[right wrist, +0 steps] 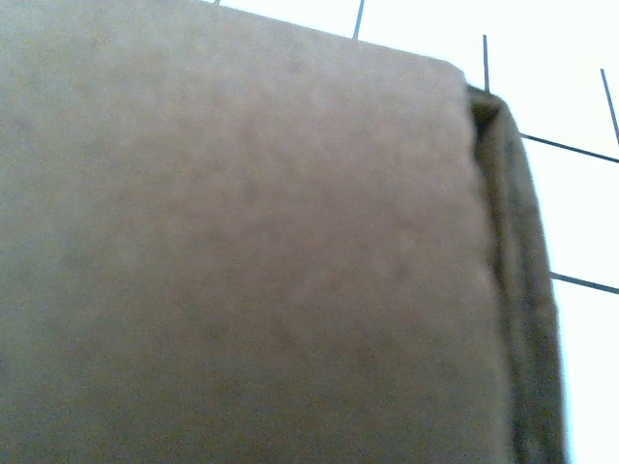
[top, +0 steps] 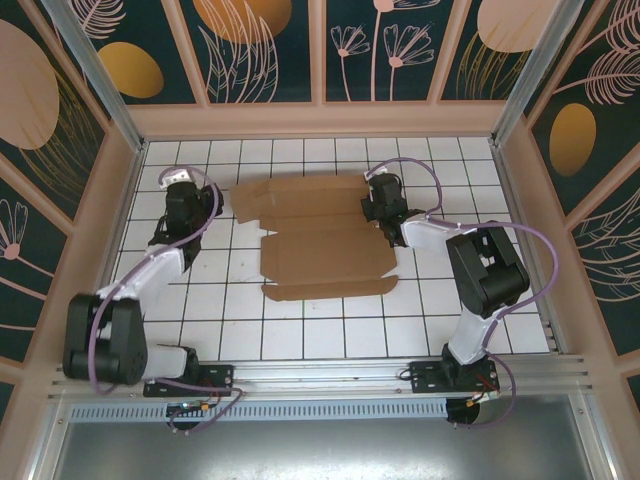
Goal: Fold the paper box
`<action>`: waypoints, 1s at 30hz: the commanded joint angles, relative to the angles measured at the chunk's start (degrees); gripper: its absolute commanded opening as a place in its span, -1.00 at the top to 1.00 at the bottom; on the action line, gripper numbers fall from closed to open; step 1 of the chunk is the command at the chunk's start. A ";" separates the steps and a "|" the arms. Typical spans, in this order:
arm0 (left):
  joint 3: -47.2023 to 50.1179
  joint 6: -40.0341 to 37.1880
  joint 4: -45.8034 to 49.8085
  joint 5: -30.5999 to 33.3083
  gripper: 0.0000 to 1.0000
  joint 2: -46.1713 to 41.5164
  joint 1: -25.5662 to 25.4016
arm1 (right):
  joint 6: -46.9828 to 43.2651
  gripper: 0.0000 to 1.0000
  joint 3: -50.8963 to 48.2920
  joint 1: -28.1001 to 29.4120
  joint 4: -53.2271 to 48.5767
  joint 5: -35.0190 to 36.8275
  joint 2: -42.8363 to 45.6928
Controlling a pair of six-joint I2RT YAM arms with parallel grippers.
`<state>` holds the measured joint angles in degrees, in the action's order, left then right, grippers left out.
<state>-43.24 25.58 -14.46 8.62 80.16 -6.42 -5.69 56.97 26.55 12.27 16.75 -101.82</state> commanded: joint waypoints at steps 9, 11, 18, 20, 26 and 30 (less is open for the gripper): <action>-0.27 -6.92 -4.43 -22.86 0.11 4.48 0.70 | -4.66 1.00 -0.27 0.04 -4.59 -0.42 -0.97; 1.23 -6.91 -5.66 -25.37 0.10 3.59 0.58 | -4.57 1.00 -0.09 0.06 -4.58 -0.51 -1.29; 2.84 -8.64 -5.62 -28.84 0.08 2.81 -2.36 | -4.33 1.00 0.57 0.01 -5.02 -0.45 -2.23; 2.64 -9.38 -4.91 -28.58 0.07 2.73 -3.53 | -4.11 1.00 0.72 0.13 -5.15 -0.25 -2.43; 3.25 -10.71 -5.22 -27.26 0.02 1.92 -6.59 | -3.78 1.00 0.71 0.39 -5.15 -0.48 -2.78; 2.92 -11.51 -5.97 -26.49 0.00 3.04 -7.47 | -3.62 1.00 0.82 0.57 -5.10 -0.64 -3.04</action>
<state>-40.49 16.10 -17.82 -16.84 83.48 -12.64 -5.93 57.82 26.55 12.19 16.43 -102.52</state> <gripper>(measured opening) 0.501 0.110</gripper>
